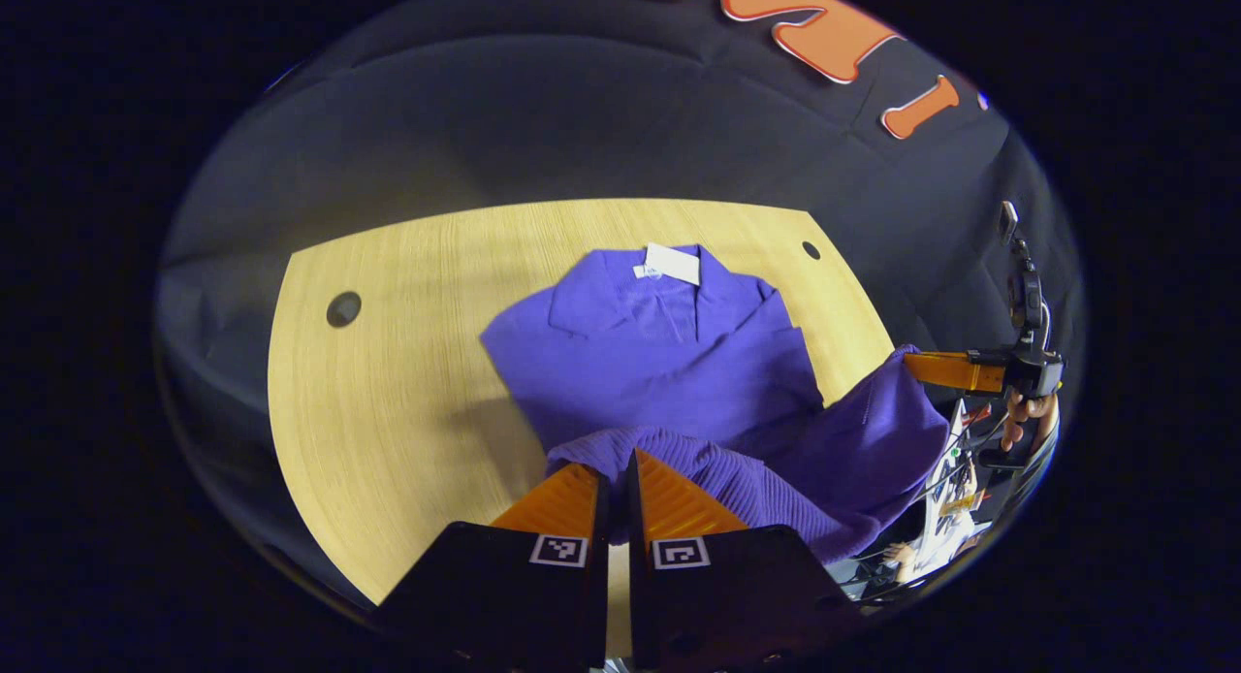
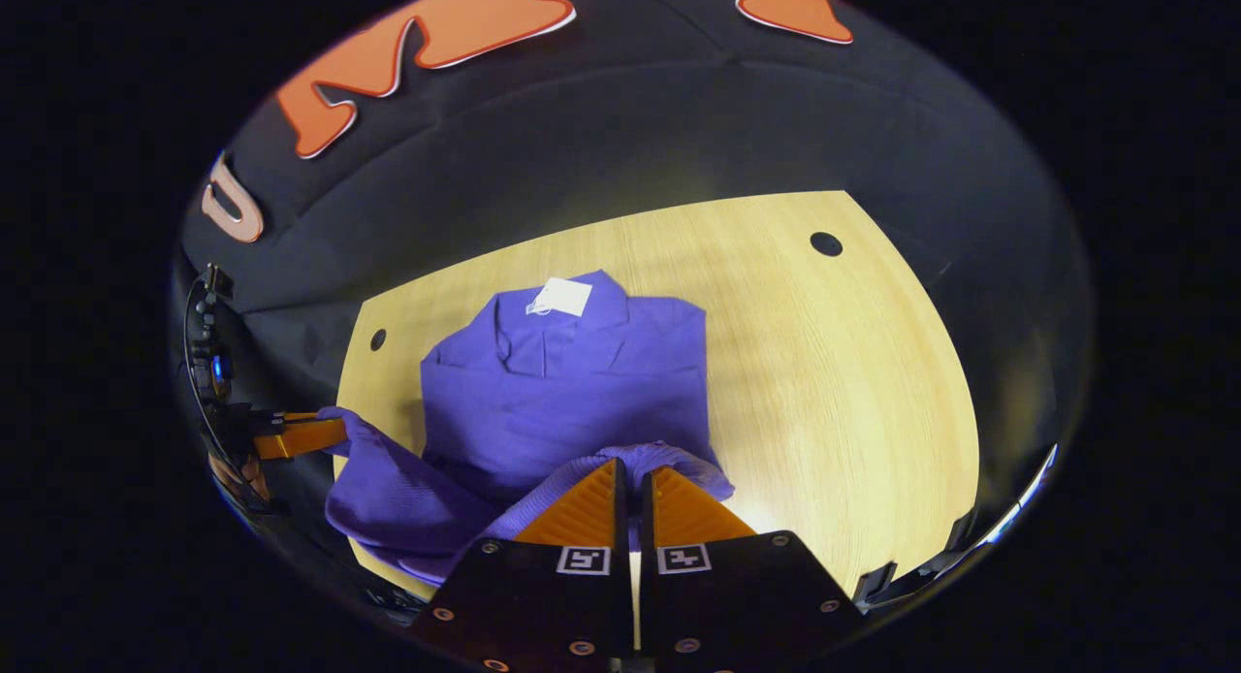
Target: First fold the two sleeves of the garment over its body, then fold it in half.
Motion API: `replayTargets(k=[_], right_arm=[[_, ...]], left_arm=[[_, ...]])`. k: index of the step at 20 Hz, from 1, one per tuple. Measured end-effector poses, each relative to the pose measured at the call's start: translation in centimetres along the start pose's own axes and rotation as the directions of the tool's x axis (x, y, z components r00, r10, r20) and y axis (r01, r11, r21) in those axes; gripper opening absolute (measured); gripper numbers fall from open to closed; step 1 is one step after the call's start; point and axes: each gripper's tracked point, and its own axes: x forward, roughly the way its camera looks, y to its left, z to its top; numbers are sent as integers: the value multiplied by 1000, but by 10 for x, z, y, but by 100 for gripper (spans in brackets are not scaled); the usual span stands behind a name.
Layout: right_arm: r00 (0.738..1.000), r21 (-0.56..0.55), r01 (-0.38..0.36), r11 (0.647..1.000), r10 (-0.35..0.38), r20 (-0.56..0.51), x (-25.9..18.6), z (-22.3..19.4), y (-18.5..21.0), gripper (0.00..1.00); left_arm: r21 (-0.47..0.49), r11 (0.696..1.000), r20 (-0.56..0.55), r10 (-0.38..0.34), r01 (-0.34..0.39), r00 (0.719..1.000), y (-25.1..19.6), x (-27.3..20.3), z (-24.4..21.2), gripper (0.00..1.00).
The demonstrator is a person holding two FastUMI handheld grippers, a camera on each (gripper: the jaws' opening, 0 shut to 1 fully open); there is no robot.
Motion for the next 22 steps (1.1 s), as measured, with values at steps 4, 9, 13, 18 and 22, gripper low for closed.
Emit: replayTargets(k=[4,9,13,18,22], right_arm=[[999,-4,15,1000,-15,-40,37,29,-12,3],[995,24,-9,1000,12,-99,80,50,-10,3],[995,126,-58,990,69,-78,108,73,2,3],[988,299,-153,942,141,61,126,118,18,6],[985,374,-161,914,122,124,140,137,1,9]], left_arm=[[4,1000,-12,25,-25,1000,27,31,37,11],[-11,998,-7,66,-66,998,57,69,74,10],[-47,995,22,95,-93,995,66,93,85,11],[-149,979,181,168,-142,969,82,99,115,17],[-300,934,283,283,-196,916,119,83,130,27]])
